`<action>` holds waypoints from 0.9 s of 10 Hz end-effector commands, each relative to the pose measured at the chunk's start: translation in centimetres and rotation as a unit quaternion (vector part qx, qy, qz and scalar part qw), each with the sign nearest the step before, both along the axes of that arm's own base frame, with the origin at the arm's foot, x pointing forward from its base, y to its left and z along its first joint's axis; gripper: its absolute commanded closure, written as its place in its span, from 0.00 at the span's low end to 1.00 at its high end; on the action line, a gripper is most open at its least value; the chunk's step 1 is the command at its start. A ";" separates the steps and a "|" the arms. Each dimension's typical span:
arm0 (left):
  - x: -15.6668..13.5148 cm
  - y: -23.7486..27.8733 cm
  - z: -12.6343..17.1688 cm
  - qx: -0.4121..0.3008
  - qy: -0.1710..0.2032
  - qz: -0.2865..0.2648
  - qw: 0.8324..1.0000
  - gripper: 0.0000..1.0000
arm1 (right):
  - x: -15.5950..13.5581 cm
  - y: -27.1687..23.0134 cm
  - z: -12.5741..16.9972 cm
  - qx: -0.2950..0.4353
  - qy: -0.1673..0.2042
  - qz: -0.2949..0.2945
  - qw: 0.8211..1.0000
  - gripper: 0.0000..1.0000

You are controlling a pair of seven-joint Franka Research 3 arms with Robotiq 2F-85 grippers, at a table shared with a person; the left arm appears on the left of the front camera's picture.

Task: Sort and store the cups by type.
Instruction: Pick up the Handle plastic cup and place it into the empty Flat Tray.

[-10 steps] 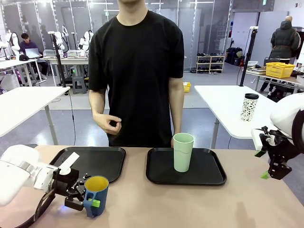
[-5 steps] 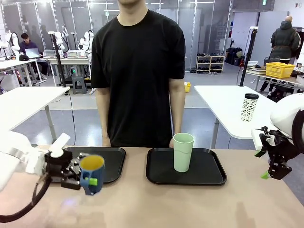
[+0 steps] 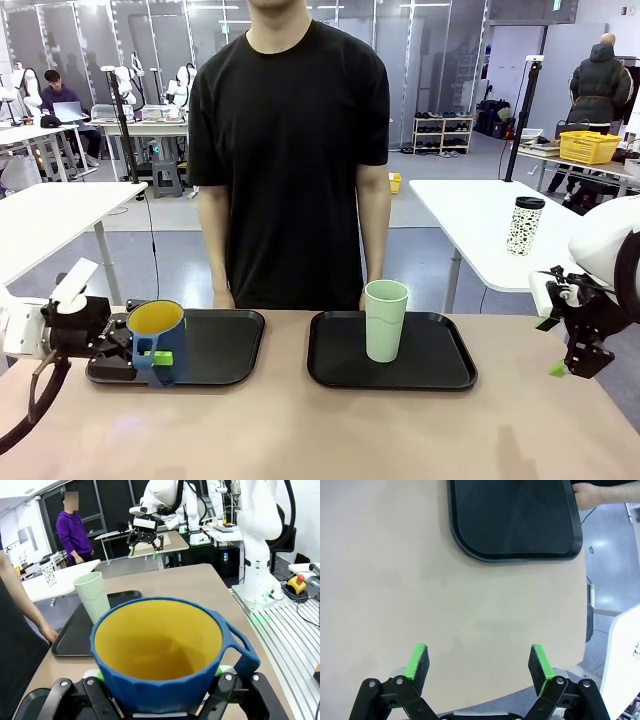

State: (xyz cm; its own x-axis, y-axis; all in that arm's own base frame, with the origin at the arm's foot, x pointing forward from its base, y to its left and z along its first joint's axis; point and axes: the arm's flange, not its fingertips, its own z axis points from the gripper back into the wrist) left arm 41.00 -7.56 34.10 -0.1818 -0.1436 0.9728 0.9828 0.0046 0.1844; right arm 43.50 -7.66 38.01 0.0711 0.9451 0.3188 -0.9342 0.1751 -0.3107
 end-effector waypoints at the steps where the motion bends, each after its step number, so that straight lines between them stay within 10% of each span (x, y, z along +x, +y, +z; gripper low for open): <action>1: 0.4 -0.8 -0.1 0.000 -0.001 -0.010 1.000 0.52 | -0.1 0.0 0.1 -0.004 -0.002 -0.002 1.000 0.00; 7: 0.4 -0.8 -0.1 0.000 -0.001 -0.010 1.000 0.52 | -0.1 0.0 0.1 -0.004 -0.002 -0.002 1.000 0.00; 8: 0.0 -0.7 -0.2 0.001 0.002 -0.008 1.000 0.25 | -0.1 0.0 0.1 -0.004 -0.002 -0.002 1.000 0.00; 9: 2.5 -0.2 0.0 -0.008 -0.016 -0.008 1.000 0.25 | -0.1 0.0 0.1 -0.004 -0.002 -0.002 1.000 0.00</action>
